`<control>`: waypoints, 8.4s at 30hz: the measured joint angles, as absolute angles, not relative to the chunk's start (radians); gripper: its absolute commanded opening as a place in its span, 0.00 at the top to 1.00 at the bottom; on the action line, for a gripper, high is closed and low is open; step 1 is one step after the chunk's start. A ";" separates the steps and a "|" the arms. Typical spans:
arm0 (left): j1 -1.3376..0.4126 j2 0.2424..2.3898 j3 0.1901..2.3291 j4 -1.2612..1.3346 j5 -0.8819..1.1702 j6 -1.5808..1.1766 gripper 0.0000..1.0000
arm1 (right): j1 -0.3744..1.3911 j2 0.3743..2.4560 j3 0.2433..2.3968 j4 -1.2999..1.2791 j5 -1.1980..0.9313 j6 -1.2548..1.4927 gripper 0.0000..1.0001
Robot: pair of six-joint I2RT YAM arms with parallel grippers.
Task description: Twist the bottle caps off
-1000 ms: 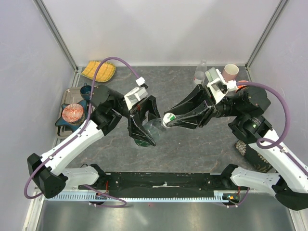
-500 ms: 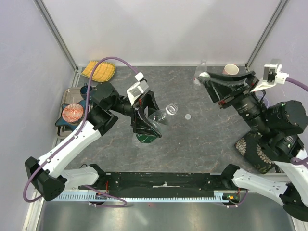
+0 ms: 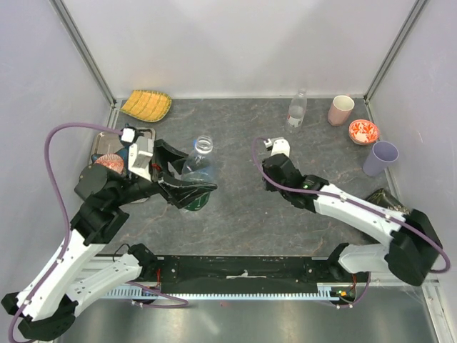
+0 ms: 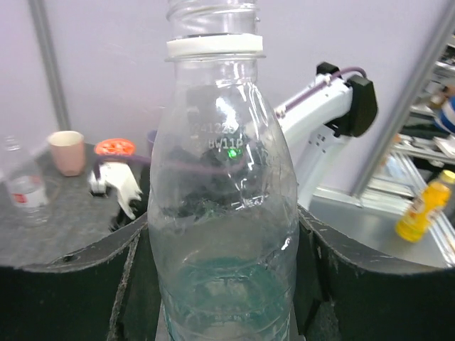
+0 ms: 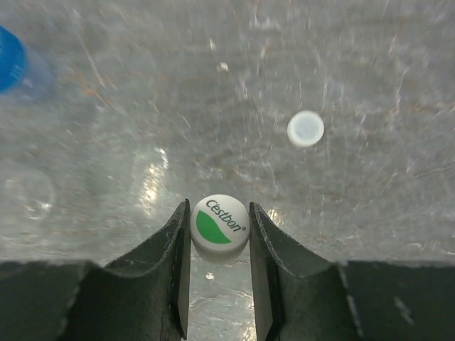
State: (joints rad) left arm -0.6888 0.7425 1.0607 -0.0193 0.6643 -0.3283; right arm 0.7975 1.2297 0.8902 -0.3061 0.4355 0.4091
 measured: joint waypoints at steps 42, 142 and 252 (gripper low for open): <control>-0.689 0.636 0.911 -0.133 0.447 -0.281 0.50 | 0.649 1.742 0.940 -0.089 0.257 0.526 0.40; -0.698 0.522 0.973 -0.309 0.080 -0.159 0.01 | 0.525 1.987 1.767 0.058 0.763 0.097 1.00; -0.698 0.447 0.883 -0.566 -0.521 -0.327 0.00 | 1.083 1.613 1.264 -0.138 0.245 0.287 0.50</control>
State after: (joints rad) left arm -0.6979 0.4469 0.8833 -0.5655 -0.5209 -0.3275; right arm 1.0828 1.6131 1.2644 -0.1375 0.2451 0.2871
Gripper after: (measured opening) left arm 0.993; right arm 0.628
